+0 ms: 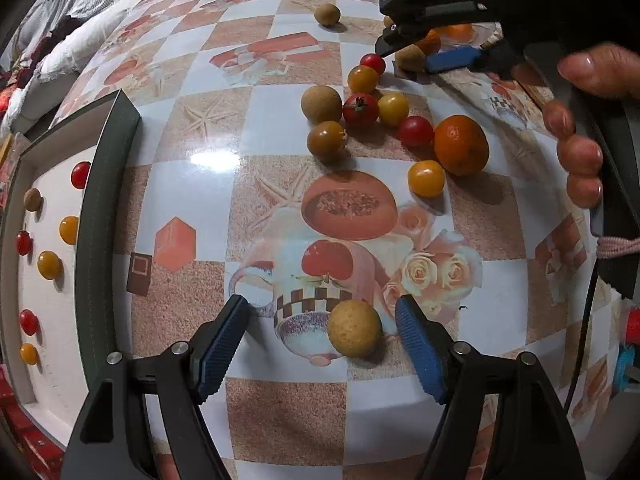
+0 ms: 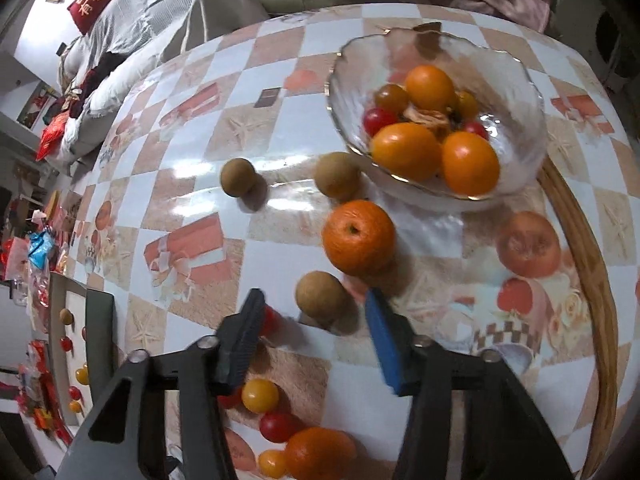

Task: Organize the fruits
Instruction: 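Grasp a brown round fruit with the left tool while the right tool grasps another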

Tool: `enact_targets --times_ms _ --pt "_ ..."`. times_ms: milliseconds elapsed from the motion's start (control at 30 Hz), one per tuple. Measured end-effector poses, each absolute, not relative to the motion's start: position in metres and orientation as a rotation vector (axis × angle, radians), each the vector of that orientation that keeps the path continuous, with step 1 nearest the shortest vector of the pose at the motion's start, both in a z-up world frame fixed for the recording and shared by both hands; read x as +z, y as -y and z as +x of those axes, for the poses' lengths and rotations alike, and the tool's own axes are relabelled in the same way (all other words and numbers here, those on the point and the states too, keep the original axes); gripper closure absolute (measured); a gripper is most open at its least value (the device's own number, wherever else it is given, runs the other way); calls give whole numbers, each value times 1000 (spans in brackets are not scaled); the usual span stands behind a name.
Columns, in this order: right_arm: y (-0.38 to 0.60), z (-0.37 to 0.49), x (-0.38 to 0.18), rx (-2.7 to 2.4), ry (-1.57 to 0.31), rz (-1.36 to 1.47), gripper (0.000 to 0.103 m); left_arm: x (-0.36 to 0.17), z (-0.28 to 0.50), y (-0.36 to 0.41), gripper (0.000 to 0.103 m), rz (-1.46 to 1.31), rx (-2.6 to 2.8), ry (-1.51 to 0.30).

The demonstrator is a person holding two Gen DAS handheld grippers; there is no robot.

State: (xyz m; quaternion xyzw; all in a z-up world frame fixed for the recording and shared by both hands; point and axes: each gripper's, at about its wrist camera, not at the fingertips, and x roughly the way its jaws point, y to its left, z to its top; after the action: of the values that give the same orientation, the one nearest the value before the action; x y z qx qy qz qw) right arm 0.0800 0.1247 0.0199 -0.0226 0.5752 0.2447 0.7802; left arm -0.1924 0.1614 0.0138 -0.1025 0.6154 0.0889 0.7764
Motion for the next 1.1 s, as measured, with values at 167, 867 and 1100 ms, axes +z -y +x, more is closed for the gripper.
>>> enact_targets --times_ms 167,867,1100 --pt "-128 83 20 509 -1237 -62 74 12 -185 -153 27 -227 208 -1336" --pt "-65 34 50 539 -1224 38 74 19 -191 -173 77 -260 171 -1332" --pt "-56 23 54 542 -1227 49 74 19 -195 -184 77 -273 152 -1332"
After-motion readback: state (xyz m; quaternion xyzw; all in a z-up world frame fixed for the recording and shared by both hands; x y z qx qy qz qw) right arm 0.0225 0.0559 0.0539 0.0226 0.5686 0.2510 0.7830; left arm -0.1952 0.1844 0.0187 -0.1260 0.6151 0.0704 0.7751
